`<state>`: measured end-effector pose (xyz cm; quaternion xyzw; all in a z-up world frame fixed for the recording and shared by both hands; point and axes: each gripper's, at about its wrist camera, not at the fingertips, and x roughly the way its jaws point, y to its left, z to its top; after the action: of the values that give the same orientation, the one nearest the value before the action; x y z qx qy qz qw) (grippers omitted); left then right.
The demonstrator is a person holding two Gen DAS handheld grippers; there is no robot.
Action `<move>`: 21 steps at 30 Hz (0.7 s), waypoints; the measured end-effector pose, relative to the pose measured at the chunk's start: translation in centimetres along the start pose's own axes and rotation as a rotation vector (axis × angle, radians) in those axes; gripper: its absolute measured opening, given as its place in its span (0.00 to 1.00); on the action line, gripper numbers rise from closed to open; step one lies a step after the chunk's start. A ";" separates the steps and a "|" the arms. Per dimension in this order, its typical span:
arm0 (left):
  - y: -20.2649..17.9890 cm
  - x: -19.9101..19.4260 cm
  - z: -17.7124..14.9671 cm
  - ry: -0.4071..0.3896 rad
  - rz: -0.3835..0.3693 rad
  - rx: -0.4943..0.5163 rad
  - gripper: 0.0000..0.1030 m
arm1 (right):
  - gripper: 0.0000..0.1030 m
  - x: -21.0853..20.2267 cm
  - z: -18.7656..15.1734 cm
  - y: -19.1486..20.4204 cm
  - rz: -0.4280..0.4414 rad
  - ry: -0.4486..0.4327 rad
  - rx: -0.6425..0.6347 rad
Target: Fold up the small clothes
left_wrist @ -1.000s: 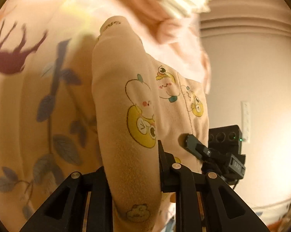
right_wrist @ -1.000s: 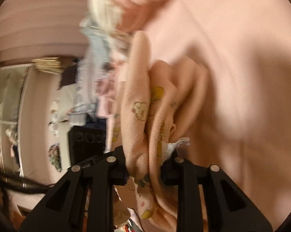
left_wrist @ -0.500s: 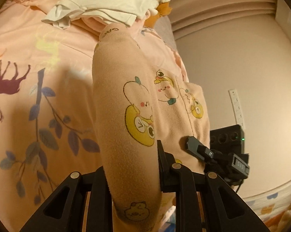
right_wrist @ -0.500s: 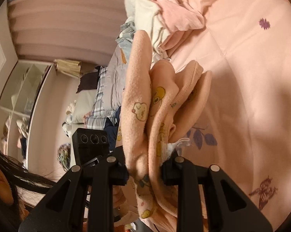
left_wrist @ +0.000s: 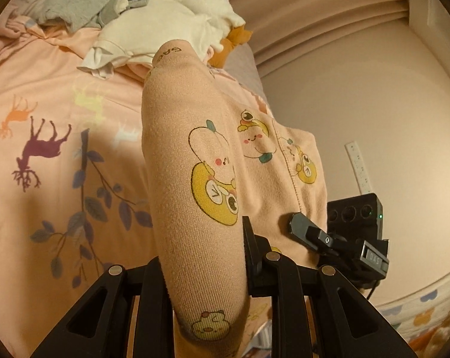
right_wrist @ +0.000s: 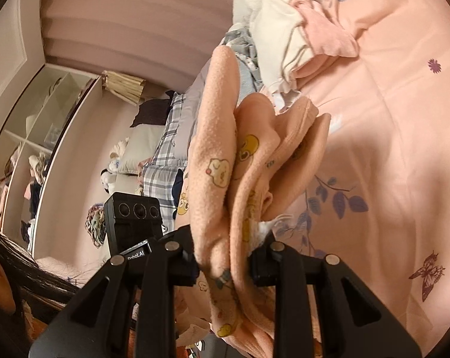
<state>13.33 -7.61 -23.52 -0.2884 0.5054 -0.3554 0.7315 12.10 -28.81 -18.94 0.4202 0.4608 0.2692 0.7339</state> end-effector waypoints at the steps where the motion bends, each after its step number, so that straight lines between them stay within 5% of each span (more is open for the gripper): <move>1: 0.1 -0.5 -0.2 -0.007 -0.003 0.003 0.20 | 0.25 0.1 -0.1 0.3 0.000 0.000 -0.007; 21: -0.3 -6.5 -0.1 -0.090 -0.003 0.049 0.20 | 0.25 2.6 -1.3 5.3 0.066 -0.002 -0.082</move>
<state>11.60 -2.50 -19.82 -0.2868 0.4627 -0.3556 0.7597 12.01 -23.65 -15.84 0.4048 0.4347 0.3115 0.7417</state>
